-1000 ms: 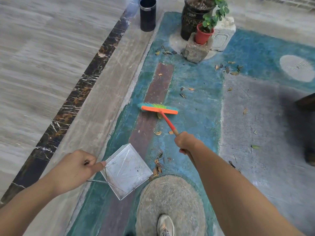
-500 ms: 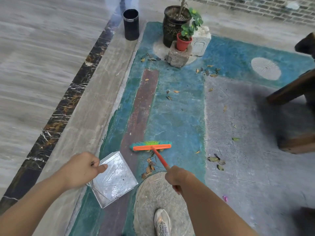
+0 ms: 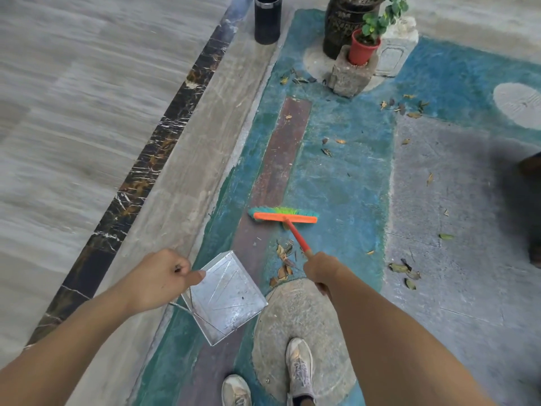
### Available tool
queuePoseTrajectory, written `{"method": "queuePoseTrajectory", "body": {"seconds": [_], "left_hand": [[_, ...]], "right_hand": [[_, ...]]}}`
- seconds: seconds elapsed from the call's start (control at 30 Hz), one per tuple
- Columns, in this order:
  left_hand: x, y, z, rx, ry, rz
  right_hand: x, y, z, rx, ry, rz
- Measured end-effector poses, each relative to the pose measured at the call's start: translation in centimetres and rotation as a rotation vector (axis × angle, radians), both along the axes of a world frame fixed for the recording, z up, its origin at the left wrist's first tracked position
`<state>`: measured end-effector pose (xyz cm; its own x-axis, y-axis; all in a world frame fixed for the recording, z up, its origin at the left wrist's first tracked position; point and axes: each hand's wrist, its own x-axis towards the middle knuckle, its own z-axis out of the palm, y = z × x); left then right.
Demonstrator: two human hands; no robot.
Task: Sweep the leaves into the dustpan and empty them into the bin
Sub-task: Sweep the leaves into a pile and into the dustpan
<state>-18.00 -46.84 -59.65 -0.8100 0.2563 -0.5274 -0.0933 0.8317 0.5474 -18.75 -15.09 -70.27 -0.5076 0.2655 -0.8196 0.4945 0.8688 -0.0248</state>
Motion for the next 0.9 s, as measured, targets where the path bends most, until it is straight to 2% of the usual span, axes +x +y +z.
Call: {"method": "queuePoseTrajectory", "body": {"seconds": [0.17, 0.33, 0.53, 0.7, 0.9], "left_hand": [[-0.1, 0.5, 0.6, -0.020, -0.043, 0.046], [0.1, 1.9, 1.8, -0.071, -0.031, -0.006], [0.6, 2.5, 2.4, -0.066, -0.004, -0.075], [1.2, 2.7, 1.8, -0.067, 0.026, -0.096], [1.6, 3.3, 2.1, -0.078, 0.033, -0.098]], "right_hand": [[5.7, 0.1, 1.3, -0.039, -0.064, -0.018], [10.2, 1.6, 4.1, -0.117, -0.151, -0.269], [11.3, 2.0, 4.2, -0.130, -0.019, -0.452], [10.6, 2.3, 2.7, -0.107, -0.008, -0.439], [13.5, 3.0, 2.8, -0.216, -0.142, -0.503]]}}
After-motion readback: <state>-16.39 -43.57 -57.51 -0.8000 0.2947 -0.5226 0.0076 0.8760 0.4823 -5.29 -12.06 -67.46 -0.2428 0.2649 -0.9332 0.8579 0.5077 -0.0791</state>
